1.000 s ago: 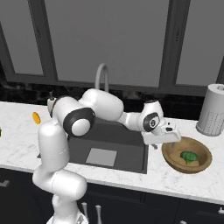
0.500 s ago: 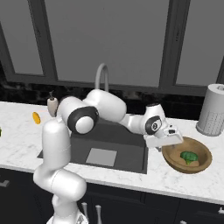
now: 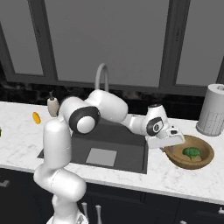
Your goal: Pick the broccoli from the sink and place it in the bowl. Then pick the bowl and place it in the microwave. Then close the microwave door and press the start button.
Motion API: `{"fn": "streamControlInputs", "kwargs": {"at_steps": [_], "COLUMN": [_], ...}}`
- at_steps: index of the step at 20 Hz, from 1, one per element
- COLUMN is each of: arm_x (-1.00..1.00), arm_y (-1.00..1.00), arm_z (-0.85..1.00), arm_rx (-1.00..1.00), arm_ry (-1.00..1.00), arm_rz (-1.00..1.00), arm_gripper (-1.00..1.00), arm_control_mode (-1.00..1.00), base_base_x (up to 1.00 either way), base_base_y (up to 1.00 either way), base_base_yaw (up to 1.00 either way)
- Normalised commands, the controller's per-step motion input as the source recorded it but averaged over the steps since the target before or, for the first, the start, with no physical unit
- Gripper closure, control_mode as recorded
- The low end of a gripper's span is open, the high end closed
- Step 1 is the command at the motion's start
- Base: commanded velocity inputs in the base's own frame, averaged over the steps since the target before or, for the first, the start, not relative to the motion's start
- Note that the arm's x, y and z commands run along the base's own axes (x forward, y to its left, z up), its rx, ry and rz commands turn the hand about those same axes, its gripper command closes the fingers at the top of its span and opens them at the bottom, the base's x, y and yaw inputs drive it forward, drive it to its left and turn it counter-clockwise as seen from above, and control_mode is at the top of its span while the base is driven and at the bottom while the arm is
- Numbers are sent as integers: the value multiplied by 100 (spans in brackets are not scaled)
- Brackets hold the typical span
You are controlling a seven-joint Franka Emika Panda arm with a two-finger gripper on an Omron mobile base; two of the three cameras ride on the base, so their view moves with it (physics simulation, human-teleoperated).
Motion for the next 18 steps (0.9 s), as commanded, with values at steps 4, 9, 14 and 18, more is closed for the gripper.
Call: {"fn": "streamControlInputs", "kwargs": {"at_steps": [4,9,14,18], "arm_x": [-13,-32,-32,-38], "arm_y": [0,4,12,23], "arm_z": [3,32,52,79], "arm_rx": [0,-4,-7,-1], "arm_ry": [-4,-11,-3,2], "arm_rz": [2,15,27,29], "arm_gripper": [100,100,100,100], "arm_control_mode": [-100,-100,-100,-100], "base_base_x": [0,0,0,0], "base_base_y": [0,0,0,0], "base_base_yaw": [0,0,0,0]}}
